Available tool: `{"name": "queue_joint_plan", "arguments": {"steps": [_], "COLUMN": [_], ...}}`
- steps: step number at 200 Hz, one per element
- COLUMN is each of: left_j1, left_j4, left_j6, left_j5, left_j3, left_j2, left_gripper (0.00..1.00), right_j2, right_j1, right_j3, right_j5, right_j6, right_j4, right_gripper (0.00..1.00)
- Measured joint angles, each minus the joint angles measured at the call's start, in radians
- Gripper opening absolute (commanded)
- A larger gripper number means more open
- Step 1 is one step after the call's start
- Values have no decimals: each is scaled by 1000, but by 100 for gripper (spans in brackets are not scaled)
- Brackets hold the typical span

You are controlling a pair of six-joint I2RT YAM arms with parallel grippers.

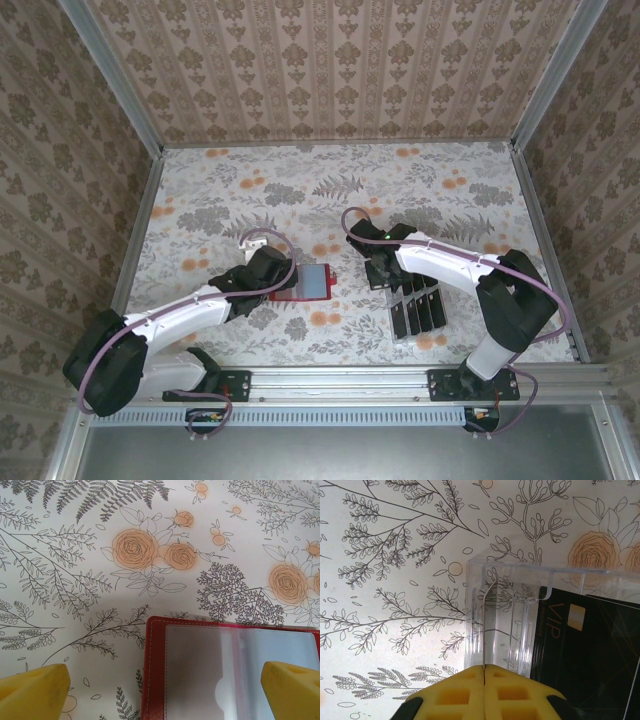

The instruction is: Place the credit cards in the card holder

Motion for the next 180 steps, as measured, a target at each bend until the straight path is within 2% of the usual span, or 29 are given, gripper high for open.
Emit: {"name": "queue_joint_plan", "arguments": {"steps": [36, 56, 87, 114, 180], "left_j1": [0, 0, 0, 0, 0], "left_j4": [1, 1, 1, 1, -1], "left_j6": [0, 0, 0, 0, 0], "left_j5": [0, 0, 0, 0, 0], "left_j3": [0, 0, 0, 0, 0], "left_j2": [0, 0, 0, 0, 0], "left_gripper": [100, 100, 100, 100, 100], "right_j2": [0, 0, 0, -1, -50], "right_j1": [0, 0, 0, 0, 0], "right_j3": [0, -2, -6, -6, 2], "right_j5": [2, 2, 3, 3, -1], "right_j6": [-2, -4, -7, -8, -27], "right_j4": [-2, -2, -3, -2, -29], "right_gripper": [14, 15, 9, 0, 0]}}
